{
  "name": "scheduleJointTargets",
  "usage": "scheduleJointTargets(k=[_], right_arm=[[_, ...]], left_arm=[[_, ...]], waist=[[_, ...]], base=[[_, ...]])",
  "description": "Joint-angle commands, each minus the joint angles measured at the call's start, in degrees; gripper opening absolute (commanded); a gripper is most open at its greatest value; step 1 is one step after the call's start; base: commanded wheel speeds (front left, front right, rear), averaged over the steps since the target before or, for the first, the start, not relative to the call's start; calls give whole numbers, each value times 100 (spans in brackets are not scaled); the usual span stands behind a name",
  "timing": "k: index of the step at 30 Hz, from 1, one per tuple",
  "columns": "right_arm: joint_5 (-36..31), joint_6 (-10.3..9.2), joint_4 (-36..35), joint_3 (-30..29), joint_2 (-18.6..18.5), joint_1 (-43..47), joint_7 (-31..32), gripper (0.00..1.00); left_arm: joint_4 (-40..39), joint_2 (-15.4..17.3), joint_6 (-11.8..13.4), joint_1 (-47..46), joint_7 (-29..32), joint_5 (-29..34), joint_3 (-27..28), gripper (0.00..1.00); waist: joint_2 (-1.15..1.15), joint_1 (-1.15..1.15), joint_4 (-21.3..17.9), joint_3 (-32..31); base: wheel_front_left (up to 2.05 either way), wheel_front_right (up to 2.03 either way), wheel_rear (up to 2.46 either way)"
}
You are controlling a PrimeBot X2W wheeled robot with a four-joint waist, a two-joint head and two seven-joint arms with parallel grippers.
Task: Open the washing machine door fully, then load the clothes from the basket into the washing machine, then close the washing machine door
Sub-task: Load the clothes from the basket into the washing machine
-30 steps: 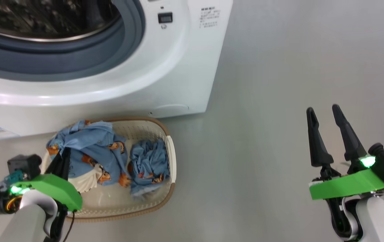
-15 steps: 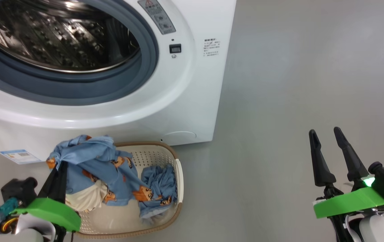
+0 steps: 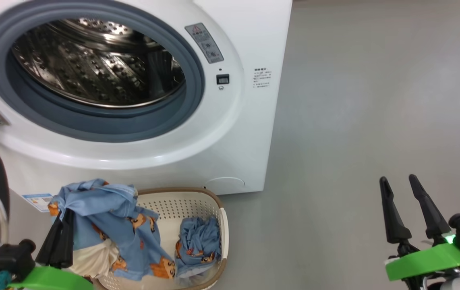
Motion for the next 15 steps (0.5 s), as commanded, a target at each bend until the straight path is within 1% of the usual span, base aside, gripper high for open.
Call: scheduleJointTargets(k=[1, 5, 15], right_arm=[[81, 32, -137, 73, -97, 25, -45, 100], [87, 32, -153, 1, -101, 149, -45, 100], [93, 32, -200, -122, -77, 382, -45, 100]], left_arm=[[-273, 129, 6, -3, -79, 63, 248, 0], [-600, 108, 26, 249, -79, 118, 309, 0], [-1233, 43, 172, 771, -63, 95, 406, 0]], waist=[[0, 0, 66, -109], [0, 0, 116, -203], [0, 0, 192, -326]], base=[[0, 0, 0], [0, 0, 0], [0, 0, 0]])
